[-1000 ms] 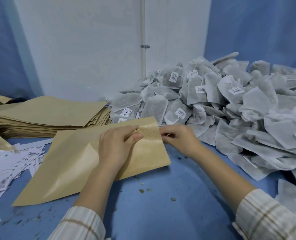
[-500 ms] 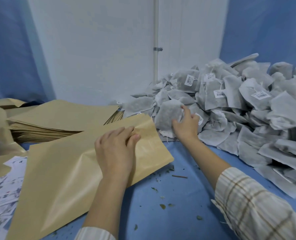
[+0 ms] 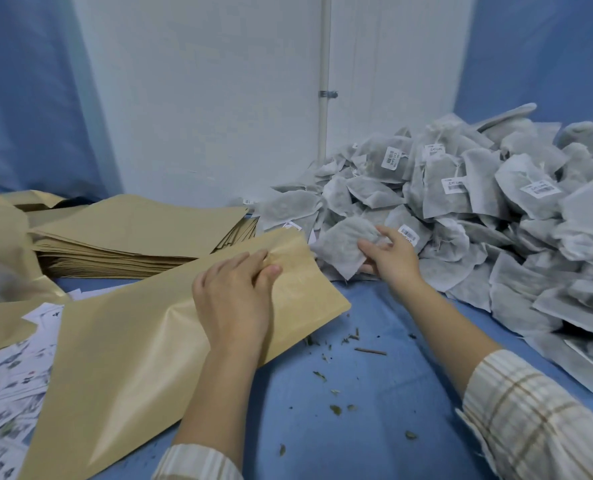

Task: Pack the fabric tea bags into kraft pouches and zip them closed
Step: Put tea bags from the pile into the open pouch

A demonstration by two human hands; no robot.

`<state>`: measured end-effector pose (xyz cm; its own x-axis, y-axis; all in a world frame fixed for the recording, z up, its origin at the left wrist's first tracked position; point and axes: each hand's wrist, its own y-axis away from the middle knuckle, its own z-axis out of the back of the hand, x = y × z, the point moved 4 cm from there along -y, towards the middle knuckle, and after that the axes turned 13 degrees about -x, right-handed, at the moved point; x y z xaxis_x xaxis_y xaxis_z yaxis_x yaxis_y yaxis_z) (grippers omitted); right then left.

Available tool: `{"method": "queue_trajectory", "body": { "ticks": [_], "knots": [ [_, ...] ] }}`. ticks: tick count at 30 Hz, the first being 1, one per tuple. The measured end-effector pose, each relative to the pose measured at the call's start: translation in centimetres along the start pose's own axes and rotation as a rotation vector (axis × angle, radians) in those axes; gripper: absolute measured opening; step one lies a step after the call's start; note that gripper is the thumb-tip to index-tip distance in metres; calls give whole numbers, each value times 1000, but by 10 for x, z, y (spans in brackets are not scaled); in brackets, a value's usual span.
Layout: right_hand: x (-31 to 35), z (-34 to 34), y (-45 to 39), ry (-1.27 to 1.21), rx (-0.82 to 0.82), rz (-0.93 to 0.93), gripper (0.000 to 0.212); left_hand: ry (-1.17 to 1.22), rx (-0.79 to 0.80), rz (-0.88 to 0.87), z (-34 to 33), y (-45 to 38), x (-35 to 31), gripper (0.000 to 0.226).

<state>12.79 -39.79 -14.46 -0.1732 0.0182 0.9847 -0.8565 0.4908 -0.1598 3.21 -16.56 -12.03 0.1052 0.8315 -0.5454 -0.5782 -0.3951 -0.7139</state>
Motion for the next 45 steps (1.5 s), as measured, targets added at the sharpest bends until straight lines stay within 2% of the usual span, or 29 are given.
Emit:
{"method": "queue_trajectory", "body": {
  "ticks": [3, 6, 8, 10, 11, 13, 14, 15, 16, 18, 20, 21, 22, 24, 26, 27, 30, 31, 33, 35, 37, 39, 42, 44, 45],
  "knots": [
    [-4, 3, 19, -255, 33, -94, 45, 23, -20, 29, 3, -1, 0, 29],
    [9, -18, 40, -279, 261, -129, 34, 56, -28, 47, 4, -2, -2, 29],
    [16, -35, 56, 21, 463, -11, 18, 119, -29, 56, 4, -2, -4, 27],
    [17, -46, 68, 317, 595, 106, 35, 220, 2, 53, 3, -2, -6, 24],
    [14, -49, 72, 399, 661, 99, 39, 260, 30, 51, 2, -1, -7, 23],
    [13, -50, 81, 481, 799, 105, 34, 301, 73, 48, 1, 1, -10, 22],
    [14, -48, 81, 479, 800, 114, 31, 304, 77, 43, 0, 2, -12, 23],
    [14, -47, 74, 461, 745, 147, 30, 298, 73, 33, 0, 2, -13, 23],
    [17, -42, 66, 424, 612, 217, 30, 287, 67, 24, 0, 2, -14, 24],
    [19, -23, 41, 458, 197, 406, 15, 269, 55, 24, -1, 3, -14, 24],
    [15, 2, 20, 759, -179, 521, 34, 262, 50, 47, -1, 4, -12, 26],
    [9, 11, 11, 892, -256, 521, 46, 260, 49, 56, -1, 4, -12, 26],
    [3, 18, 5, 974, -269, 498, 54, 257, 51, 60, -2, 5, -12, 26],
    [-11, 24, -4, 1073, -187, 438, 57, 257, 61, 60, -2, 6, -11, 26],
    [-18, 26, -8, 1138, -134, 412, 44, 262, 74, 60, -2, 7, -12, 26],
    [-16, 28, -8, 1110, -162, 433, 37, 263, 77, 62, -2, 7, -11, 26],
    [-5, 31, -1, 778, -277, 515, 33, 269, 72, 69, -2, 7, -11, 27],
    [-1, 31, 3, 620, -290, 489, 35, 266, 66, 68, -1, 7, -11, 27],
    [2, 31, 7, 233, -285, 297, 34, 253, 53, 61, 0, 6, -12, 27],
    [3, 29, 11, -136, -212, 8, 31, 253, 42, 62, 0, 6, -12, 27],
    [2, 24, 13, -276, -73, -172, 20, 257, 38, 68, 1, 5, -12, 26],
    [5, 14, 21, -212, 87, -180, 9, 256, 31, 68, 2, 5, -12, 26],
    [14, -5, 42, -25, 388, -86, 6, 328, 38, 63, 3, 5, -19, 23],
    [19, -19, 59, 135, 575, -46, 20, 420, 93, 23, 1, 7, -30, 20],
    [18, -24, 63, 220, 596, -56, 22, 451, 119, -11, 0, 10, -36, 18]
  ]
}}
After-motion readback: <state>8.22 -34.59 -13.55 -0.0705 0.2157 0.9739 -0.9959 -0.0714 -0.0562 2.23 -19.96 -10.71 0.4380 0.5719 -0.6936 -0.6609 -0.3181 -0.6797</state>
